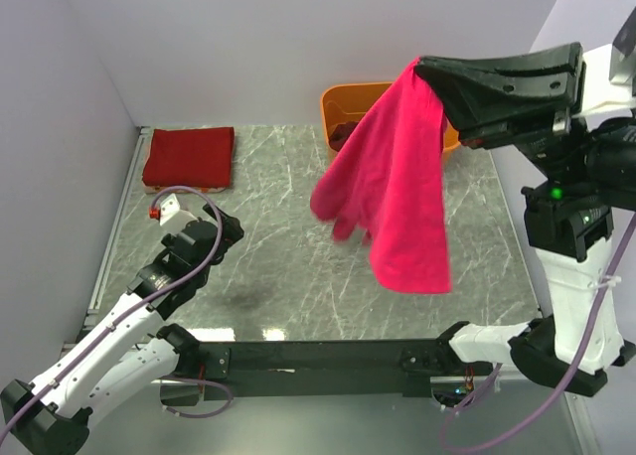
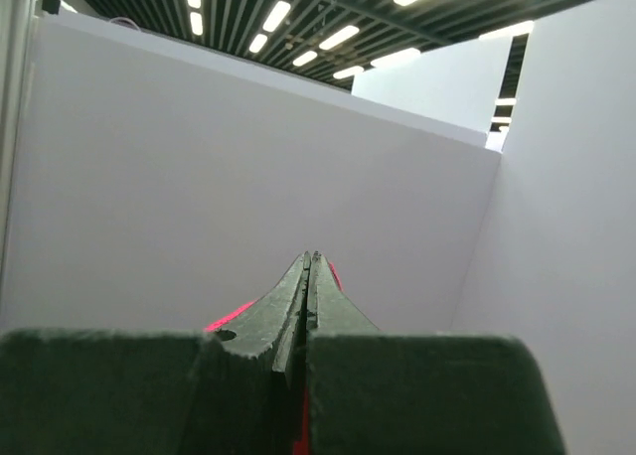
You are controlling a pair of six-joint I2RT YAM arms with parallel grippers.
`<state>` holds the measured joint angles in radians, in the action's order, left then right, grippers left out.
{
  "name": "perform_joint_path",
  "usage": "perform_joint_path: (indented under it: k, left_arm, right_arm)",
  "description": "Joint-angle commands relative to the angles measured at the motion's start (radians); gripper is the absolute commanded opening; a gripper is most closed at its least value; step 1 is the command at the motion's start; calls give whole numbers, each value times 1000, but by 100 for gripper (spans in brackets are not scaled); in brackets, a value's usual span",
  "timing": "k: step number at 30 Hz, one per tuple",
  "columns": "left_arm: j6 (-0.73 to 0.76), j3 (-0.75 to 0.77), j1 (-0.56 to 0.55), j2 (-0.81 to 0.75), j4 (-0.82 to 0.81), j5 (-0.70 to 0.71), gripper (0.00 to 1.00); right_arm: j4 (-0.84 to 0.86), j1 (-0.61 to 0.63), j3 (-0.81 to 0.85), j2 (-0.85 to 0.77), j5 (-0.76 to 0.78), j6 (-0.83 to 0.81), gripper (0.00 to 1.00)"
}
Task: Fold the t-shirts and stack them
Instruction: Move the tshirt to the center of the board
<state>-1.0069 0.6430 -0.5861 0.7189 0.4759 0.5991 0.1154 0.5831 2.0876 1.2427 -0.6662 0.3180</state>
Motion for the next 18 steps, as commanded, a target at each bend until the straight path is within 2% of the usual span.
perform_joint_path:
  k: [1,8,18]
  left_arm:
    - [17,-3,0,-13,-33,11,99]
    - [16,-6,0,-13,-4,18,99]
    - [-10,-8,-1,-4,18,28,99]
  right_arm:
    - [9,7,45,41,34,47,0]
    - [35,7,-156,31,73,49,0]
    - [12,7,-169,84,135,13,0]
